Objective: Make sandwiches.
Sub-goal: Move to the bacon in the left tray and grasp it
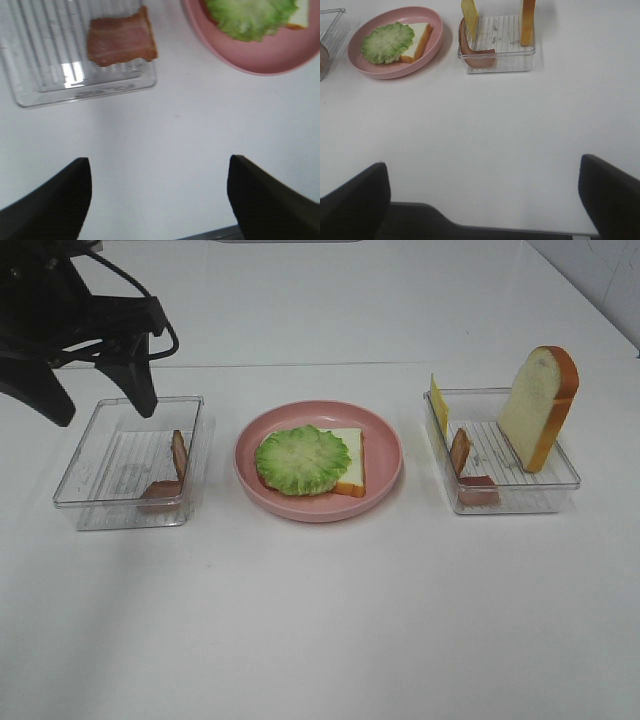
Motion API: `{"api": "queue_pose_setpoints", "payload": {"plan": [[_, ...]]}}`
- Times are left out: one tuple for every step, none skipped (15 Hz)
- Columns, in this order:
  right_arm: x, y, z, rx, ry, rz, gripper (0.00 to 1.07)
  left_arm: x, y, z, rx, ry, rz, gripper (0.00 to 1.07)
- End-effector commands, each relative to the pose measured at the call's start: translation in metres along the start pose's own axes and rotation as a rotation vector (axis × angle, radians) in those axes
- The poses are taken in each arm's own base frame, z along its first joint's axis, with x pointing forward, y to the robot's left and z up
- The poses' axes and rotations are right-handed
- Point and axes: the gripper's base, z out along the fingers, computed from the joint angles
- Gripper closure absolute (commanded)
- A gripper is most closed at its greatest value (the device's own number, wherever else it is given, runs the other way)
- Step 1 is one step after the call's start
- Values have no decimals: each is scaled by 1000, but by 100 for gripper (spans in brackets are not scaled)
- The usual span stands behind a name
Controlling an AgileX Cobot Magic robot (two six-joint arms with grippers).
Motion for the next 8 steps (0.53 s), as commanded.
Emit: {"api": "queue_pose_setpoints", "payload": {"plan": [[3,0,-2,7,-19,9,9,-2,12,9,-129,1,-66,37],[3,0,-2,7,-19,9,9,-2,13,12,-136,15,-77,37],[3,0,-2,7,-19,9,9,-1,9,25,-92,76,-114,34],[3,0,-2,7,-19,9,9,-2,8,28,-83,81,-121,34],[3,0,-2,7,-19,9,9,-3,7,35,-73,94,-131,34],[3,0,-2,6,-19,10,9,-4,7,37,-71,87,-131,34],[3,0,-2,6,-19,10,9,-14,6,43,-50,8,-146,34],[3,0,-2,6,-19,10,9,-16,6,44,-43,-16,-157,34]]}}
